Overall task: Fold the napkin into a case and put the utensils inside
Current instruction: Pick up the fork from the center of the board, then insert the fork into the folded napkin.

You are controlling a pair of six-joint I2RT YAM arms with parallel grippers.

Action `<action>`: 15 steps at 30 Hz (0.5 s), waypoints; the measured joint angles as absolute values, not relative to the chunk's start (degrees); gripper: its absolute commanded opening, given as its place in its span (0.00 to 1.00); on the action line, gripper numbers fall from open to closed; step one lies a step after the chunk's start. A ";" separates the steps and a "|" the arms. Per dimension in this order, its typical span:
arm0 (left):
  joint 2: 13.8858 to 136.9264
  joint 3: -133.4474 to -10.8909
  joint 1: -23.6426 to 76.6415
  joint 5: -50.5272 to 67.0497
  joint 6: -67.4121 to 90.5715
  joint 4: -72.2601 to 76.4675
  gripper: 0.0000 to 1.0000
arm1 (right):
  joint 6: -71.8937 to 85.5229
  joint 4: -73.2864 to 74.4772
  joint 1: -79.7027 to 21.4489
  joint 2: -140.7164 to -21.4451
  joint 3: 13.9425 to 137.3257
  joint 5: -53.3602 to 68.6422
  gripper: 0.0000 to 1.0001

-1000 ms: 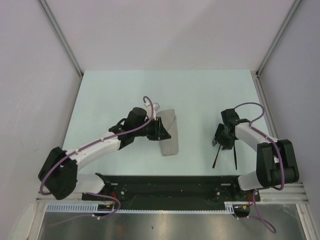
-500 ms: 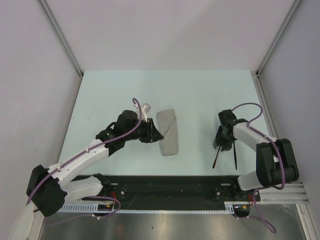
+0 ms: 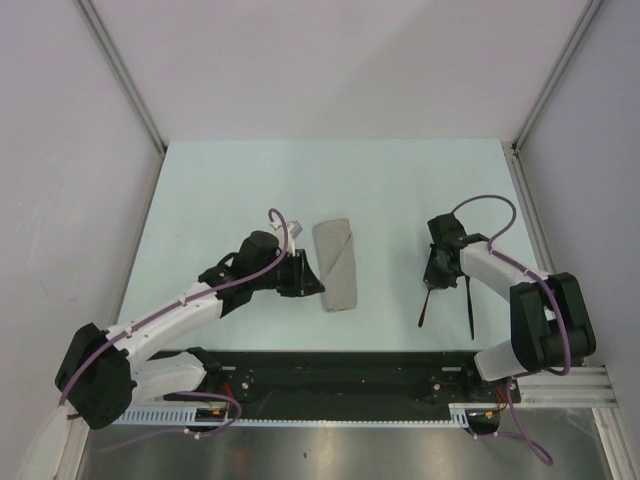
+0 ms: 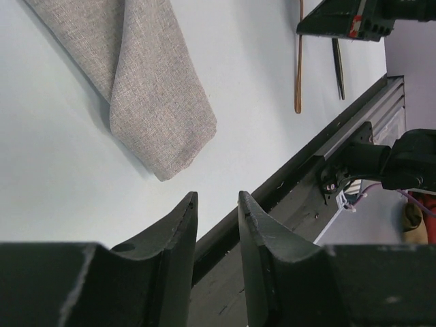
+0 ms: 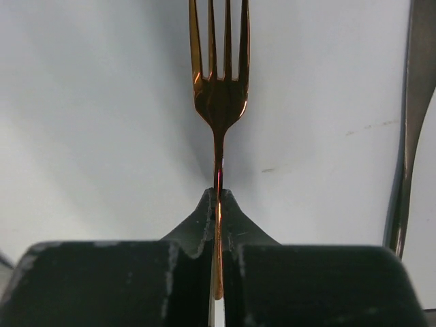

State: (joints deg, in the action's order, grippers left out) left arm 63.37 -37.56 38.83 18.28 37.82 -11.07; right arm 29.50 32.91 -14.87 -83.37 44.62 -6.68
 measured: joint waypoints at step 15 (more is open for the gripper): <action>74.06 -34.28 38.81 22.22 45.39 1.85 0.17 | 25.32 30.26 -23.92 -95.94 74.81 -7.14 0.00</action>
State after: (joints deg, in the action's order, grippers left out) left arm 74.06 -34.28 38.81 22.22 45.39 1.85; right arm 25.32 30.26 -23.92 -95.94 74.81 -7.14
